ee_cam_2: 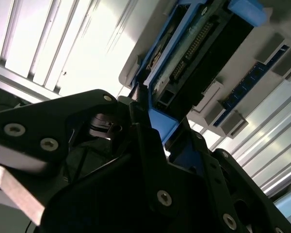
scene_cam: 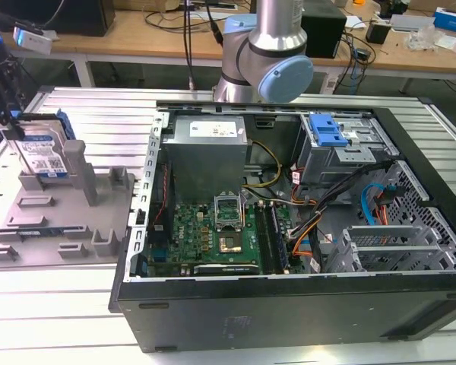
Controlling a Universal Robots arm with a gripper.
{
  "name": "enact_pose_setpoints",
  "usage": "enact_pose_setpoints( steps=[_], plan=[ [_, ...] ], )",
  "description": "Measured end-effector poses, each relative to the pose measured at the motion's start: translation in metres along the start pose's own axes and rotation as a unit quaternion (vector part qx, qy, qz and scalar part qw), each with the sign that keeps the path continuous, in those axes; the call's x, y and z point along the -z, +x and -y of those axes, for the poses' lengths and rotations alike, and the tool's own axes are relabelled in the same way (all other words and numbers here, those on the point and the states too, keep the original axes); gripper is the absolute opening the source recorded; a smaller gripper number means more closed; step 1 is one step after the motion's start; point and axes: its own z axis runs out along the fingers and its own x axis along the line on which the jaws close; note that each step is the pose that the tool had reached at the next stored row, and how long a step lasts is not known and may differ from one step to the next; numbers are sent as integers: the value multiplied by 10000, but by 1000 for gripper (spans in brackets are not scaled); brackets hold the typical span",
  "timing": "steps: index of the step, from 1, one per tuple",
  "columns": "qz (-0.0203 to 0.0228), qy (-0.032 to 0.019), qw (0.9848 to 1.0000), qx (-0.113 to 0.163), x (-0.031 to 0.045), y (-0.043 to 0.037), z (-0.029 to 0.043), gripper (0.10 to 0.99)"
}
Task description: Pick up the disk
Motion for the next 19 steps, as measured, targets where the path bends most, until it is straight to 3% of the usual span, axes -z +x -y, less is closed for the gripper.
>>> enact_pose_setpoints(
  steps=[2,4,7,10,19],
  plan=[
    [2,1,10000,0,67,1,0,369],
    [2,8,10000,0,198,4,1,369],
    [2,12,10000,0,321,6,2,369],
    [2,16,10000,0,491,6,3,369],
    [1,29,10000,-1,877,10,5,369]
  ],
)
